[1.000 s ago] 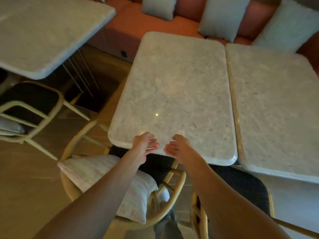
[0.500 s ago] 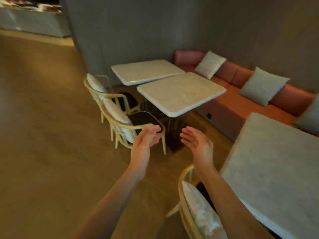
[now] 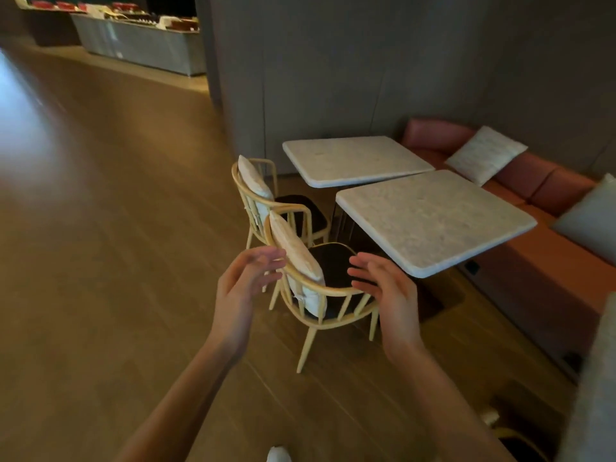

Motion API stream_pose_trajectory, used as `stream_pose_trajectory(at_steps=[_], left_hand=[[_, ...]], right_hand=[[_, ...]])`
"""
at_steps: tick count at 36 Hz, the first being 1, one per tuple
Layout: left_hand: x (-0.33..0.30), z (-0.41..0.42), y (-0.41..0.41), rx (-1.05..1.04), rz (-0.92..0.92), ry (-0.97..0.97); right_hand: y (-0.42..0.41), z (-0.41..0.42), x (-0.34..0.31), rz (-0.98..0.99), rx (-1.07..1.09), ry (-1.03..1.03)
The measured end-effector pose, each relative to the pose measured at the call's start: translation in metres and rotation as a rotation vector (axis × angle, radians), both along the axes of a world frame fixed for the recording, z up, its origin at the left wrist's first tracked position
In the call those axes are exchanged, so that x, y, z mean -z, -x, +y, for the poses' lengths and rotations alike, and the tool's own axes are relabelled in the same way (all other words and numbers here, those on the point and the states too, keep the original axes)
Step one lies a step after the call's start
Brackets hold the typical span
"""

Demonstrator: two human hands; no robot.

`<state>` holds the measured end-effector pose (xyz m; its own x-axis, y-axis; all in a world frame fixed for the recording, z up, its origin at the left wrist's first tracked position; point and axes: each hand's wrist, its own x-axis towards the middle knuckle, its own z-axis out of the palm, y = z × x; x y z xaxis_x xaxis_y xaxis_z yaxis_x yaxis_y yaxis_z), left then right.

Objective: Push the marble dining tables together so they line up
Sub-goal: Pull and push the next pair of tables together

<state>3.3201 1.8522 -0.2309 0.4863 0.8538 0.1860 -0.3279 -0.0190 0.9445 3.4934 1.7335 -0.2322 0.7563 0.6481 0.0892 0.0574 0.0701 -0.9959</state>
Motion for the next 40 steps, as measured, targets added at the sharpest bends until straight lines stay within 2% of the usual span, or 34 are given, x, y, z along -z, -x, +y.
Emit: stream_pose_trajectory(at_steps=[5, 12, 21, 25, 31, 35, 40], left_hand=[[0.007, 0.118, -0.014, -0.031, 0.031, -0.049], [-0.023, 0.275, -0.015, -0.175, 0.021, -0.057], [-0.020, 0.482, -0.016, -0.287, 0.022, -0.098], [-0.017, 0.606, -0.027, -0.291, -0.039, -0.105], [-0.044, 0.783, -0.063, -0.217, -0.058, -0.122], [-0.064, 0.875, -0.092, -0.162, -0.027, -0.143], [-0.061, 0.981, -0.135, -0.098, -0.009, -0.170]], right_hand=[[-0.025, 0.125, 0.004, 0.026, -0.047, 0.005], [-0.040, 0.288, -0.015, 0.034, -0.153, 0.039], [-0.049, 0.529, -0.032, -0.025, -0.225, -0.069], [-0.062, 0.650, -0.031, -0.065, -0.189, -0.129], [-0.089, 0.816, -0.058, -0.021, -0.055, -0.202], [-0.107, 0.891, -0.073, -0.035, -0.002, -0.199], [-0.147, 0.980, -0.061, 0.003, 0.123, -0.187]])
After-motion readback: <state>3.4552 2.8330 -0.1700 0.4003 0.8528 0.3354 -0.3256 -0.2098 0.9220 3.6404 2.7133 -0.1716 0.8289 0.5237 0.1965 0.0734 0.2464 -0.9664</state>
